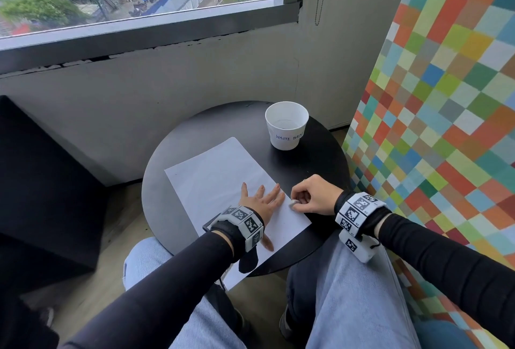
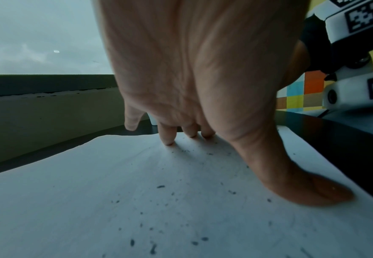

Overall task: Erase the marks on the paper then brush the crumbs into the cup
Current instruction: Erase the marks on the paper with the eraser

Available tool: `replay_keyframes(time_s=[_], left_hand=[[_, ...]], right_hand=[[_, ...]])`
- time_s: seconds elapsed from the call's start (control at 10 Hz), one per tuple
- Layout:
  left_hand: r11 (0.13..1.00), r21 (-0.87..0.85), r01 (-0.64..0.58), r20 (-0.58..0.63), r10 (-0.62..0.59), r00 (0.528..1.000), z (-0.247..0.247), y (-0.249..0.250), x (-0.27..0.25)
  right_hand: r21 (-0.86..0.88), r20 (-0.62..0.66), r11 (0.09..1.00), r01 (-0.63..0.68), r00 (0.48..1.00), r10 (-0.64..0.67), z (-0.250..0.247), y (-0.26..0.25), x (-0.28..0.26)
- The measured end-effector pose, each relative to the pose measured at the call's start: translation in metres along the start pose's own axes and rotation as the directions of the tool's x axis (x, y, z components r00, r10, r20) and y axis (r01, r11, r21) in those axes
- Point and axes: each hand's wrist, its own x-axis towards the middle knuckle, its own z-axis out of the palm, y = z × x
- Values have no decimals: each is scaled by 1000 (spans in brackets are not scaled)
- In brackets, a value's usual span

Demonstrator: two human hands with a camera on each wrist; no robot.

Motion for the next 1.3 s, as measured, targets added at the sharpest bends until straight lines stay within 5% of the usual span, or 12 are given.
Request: replay_keyframes(time_s=[0.9, 1.1, 1.3], left_hand=[[1000, 19, 9, 6, -9, 1000, 1, 1, 0], [1000, -18, -4, 0, 4, 1000, 1, -1, 0], [1000, -25, -2, -7, 2, 1000, 1, -1, 0]], right_hand=[[106, -85, 994, -19, 996, 28, 14, 1, -8], [253, -228, 967, -38, 969, 98, 9, 3, -6], [218, -158, 975, -45, 984, 81, 13, 3, -5]])
